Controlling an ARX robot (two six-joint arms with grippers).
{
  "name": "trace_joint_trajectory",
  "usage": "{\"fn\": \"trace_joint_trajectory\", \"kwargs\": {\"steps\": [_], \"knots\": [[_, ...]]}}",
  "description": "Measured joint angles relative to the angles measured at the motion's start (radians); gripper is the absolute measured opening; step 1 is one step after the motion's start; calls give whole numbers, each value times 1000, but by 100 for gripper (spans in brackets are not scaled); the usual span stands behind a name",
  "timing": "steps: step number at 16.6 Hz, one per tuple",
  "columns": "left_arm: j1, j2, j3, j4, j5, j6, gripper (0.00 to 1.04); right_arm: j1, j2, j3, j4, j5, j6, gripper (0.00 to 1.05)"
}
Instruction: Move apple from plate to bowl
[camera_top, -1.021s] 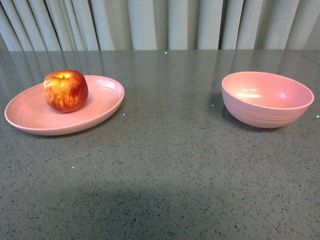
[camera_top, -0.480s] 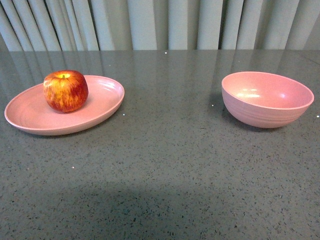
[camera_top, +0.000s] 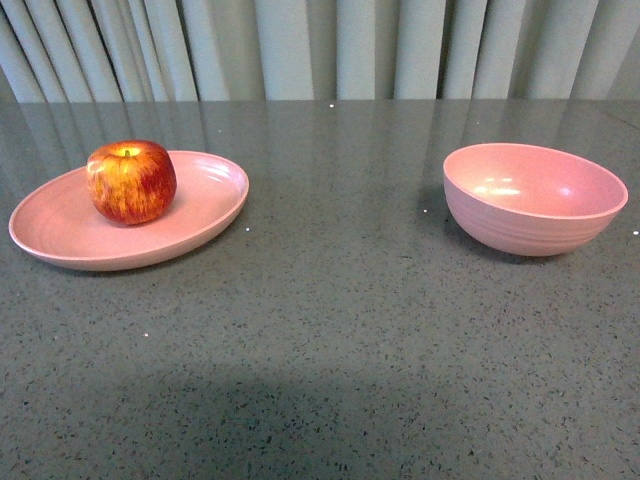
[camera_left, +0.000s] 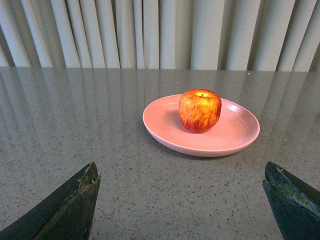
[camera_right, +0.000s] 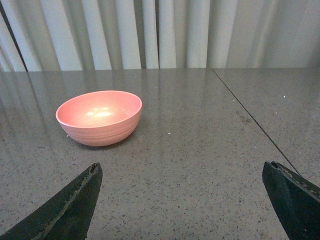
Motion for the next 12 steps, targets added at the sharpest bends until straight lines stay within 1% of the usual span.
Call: {"fn": "trace_joint_trajectory", "kwargs": {"steps": [12], "knots": [[0,0,0,0,0,0,98,0,0,0,0,0,0,98]]}}
